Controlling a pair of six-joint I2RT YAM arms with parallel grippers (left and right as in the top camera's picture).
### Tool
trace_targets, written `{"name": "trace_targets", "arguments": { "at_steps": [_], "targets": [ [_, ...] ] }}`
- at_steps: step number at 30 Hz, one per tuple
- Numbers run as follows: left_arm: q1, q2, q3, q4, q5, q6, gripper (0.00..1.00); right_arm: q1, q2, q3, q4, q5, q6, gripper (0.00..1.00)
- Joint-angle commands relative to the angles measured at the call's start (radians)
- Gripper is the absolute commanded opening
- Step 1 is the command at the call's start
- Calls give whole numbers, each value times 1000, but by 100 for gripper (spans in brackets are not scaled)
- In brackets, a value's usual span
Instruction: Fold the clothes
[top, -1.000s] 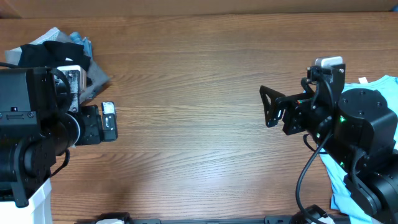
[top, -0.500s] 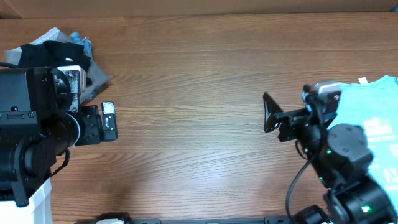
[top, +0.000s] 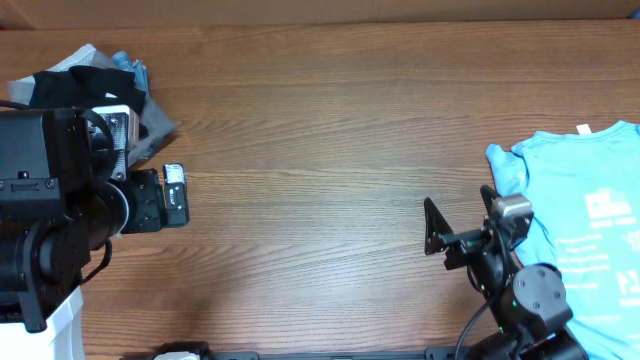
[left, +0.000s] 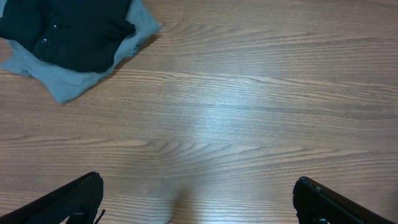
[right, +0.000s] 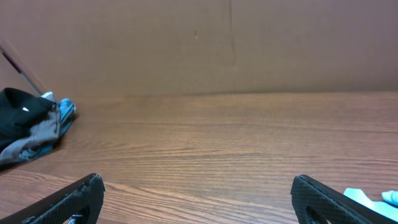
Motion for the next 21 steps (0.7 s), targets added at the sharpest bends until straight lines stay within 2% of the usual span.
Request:
{"name": "trace_targets", "arguments": {
  "at_steps": [1, 8, 13, 21],
  "targets": [
    [-7, 3, 2, 2, -7, -18, 100, -3, -101, -53, 7, 10, -3, 100],
    [-7, 4, 2, 2, -7, -18, 100, -3, -294, -111, 7, 12, -4, 100],
    [-7, 4, 2, 2, -7, -18, 100, -3, -294, -131, 42, 21, -4, 100],
    [-7, 7, 2, 2, -6, -18, 100, -3, -294, -287, 264, 56, -2, 100]
  ]
}}
